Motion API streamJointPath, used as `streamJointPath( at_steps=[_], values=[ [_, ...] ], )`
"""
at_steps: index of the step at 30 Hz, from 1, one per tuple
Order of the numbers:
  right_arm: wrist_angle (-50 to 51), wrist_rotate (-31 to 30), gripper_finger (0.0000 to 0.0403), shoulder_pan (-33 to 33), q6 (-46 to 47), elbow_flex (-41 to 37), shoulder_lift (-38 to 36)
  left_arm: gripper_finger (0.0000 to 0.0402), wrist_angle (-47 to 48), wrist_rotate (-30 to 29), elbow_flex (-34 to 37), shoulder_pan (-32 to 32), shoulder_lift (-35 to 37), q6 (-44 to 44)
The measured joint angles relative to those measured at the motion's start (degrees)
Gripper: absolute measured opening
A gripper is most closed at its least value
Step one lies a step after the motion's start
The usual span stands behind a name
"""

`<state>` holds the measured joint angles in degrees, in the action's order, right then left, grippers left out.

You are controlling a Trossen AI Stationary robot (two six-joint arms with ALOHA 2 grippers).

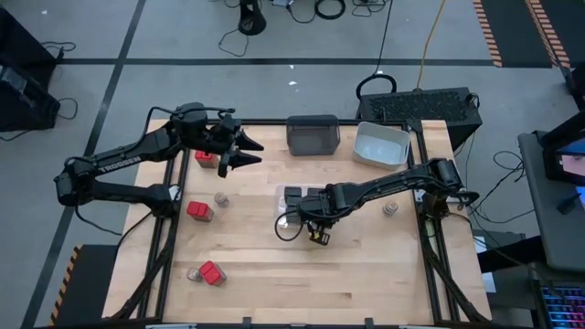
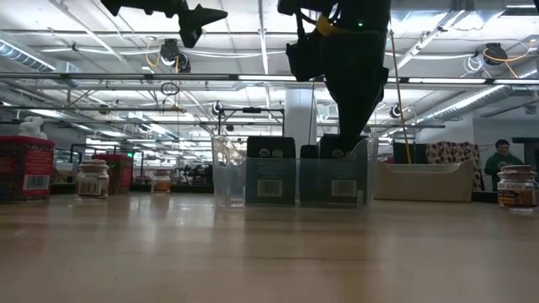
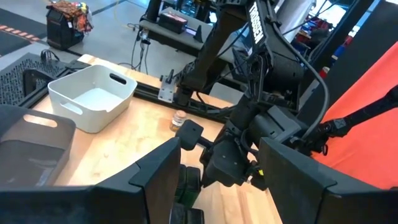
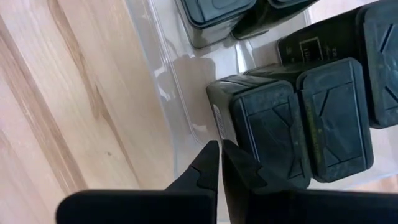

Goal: Sort spices by type
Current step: Put the brown seasoning bottle into the gray bin

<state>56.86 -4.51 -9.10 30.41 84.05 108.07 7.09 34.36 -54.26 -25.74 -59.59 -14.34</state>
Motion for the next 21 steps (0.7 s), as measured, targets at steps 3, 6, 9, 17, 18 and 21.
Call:
streamJointPath(
  at_steps=[3,6,9,17,18,21],
  values=[
    [1.5,0.0,0.0000,0.0,0.0,1.4,0.0,0.0223,0.0,0.0,0.0,0.0,0.0,-0.1],
    [3.8,-0.1,0.0000,0.0,-1.0,3.6,0.0,0.0223,0.0,-0.1,0.0,-0.1,0.0,-0.1],
    [6.5,-0.1,0.0000,0.0,-2.0,6.2,0.0,0.0223,0.0,-0.1,0.0,-0.1,0.0,0.0],
    [11.6,0.3,0.0000,0.1,-5.3,14.9,-0.1,0.0223,-0.1,-0.1,0.0,-0.1,0.0,1.0],
    [12.1,0.3,0.0000,0.1,-6.1,16.2,-0.1,0.0223,-0.2,-0.1,0.0,-0.1,0.0,1.2],
    [12.7,0.3,0.0000,0.8,-7.7,19.3,-0.7,0.0223,-0.2,-0.1,-0.2,-0.1,0.0,1.2]
  ],
)
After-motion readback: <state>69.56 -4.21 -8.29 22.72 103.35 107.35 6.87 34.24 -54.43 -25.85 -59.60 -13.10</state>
